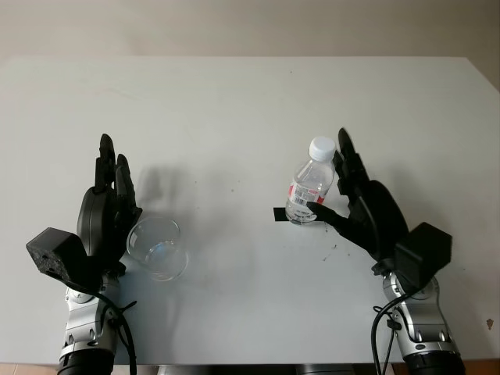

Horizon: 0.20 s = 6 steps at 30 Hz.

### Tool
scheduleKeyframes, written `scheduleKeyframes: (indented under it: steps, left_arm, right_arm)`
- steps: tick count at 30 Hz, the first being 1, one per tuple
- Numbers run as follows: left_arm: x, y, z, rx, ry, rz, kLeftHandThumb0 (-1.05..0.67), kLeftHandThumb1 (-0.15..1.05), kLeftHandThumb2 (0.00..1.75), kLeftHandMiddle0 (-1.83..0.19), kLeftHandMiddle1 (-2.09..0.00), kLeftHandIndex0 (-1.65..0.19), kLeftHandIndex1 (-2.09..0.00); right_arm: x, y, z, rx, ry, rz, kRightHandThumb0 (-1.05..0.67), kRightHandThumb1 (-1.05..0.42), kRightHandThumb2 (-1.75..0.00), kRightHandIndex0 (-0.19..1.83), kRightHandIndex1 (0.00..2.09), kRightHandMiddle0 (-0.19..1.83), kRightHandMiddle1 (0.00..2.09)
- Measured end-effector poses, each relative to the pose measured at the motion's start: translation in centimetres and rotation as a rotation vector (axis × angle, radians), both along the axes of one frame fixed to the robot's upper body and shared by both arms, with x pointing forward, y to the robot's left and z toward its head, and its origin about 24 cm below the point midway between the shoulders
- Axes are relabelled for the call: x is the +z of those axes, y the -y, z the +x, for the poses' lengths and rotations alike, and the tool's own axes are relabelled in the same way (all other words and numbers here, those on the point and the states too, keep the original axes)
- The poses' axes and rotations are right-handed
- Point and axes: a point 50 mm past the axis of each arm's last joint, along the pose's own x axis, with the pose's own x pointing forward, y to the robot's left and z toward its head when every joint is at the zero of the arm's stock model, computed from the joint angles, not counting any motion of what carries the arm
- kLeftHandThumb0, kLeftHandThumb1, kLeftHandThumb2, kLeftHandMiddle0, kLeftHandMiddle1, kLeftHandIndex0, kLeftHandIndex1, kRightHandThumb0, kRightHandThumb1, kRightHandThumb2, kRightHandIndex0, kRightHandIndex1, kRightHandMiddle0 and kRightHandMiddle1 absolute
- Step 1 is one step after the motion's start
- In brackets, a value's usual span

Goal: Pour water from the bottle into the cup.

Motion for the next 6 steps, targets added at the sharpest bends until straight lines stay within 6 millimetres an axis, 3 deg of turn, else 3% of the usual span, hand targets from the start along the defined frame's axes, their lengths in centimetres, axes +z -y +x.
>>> scheduleKeyframes:
  steps: [6]
  left_arm:
    - [0.00,-0.01,-0.02,0.000,0.001,0.000,-0.79,1.05,0.67,0.19,0.00,0.19,0.00]
  right_arm:
    - [0.58,-0.48,-0.25,0.021,0.042,0.002,-0.89,-0.98,-0.05,-0.19,0.00,-0.19,0.00]
